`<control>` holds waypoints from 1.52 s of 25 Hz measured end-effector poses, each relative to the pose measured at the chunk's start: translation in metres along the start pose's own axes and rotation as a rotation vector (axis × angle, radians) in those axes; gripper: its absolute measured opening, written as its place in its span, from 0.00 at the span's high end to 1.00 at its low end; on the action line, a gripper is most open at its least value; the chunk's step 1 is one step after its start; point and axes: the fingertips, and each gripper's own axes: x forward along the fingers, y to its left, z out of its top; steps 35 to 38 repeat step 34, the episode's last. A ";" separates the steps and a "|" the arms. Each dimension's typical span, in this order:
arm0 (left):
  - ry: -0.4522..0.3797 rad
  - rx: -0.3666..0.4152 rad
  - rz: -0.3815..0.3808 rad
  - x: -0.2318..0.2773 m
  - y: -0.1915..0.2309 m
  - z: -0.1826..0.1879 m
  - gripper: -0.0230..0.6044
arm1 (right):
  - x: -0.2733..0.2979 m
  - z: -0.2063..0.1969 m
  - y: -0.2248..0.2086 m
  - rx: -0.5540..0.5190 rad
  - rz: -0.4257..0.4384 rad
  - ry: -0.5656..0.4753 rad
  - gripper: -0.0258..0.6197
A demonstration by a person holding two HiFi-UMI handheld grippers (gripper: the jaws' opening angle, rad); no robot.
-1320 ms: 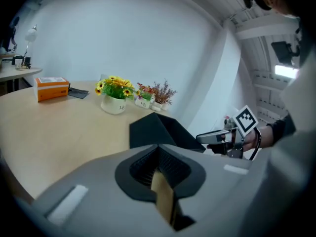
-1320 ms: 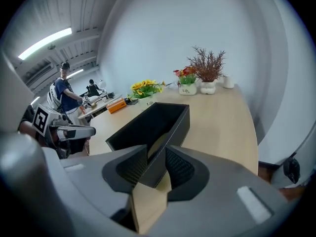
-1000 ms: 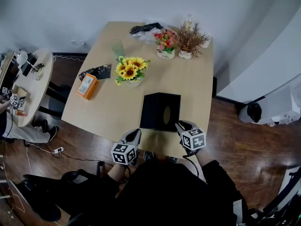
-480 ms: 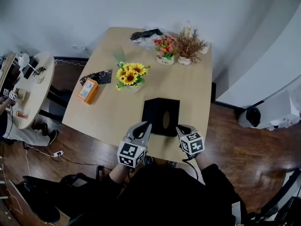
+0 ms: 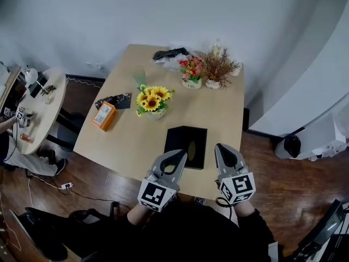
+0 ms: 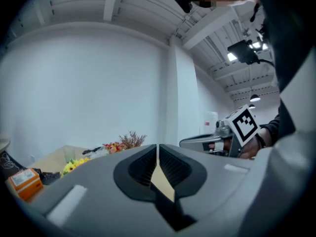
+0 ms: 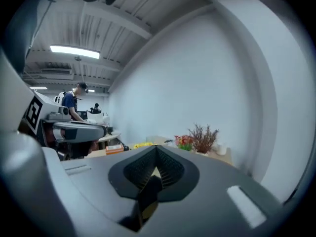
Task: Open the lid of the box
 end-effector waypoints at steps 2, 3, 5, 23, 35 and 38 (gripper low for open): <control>-0.069 0.053 -0.005 -0.003 -0.006 0.025 0.96 | -0.013 0.032 0.004 -0.021 -0.004 -0.098 0.96; -0.094 0.077 -0.006 -0.005 -0.009 0.035 0.96 | -0.020 0.046 0.006 -0.035 -0.004 -0.143 0.96; -0.120 0.116 -0.006 -0.009 -0.013 0.048 0.96 | -0.032 0.066 0.013 -0.074 -0.005 -0.221 0.96; -0.080 0.178 0.035 -0.019 -0.009 0.044 0.96 | -0.049 0.080 0.021 -0.144 -0.006 -0.281 0.96; -0.080 0.182 0.039 -0.016 -0.008 0.047 0.96 | -0.048 0.080 0.014 -0.133 -0.007 -0.276 0.96; -0.080 0.182 0.039 -0.016 -0.008 0.047 0.96 | -0.048 0.080 0.014 -0.133 -0.007 -0.276 0.96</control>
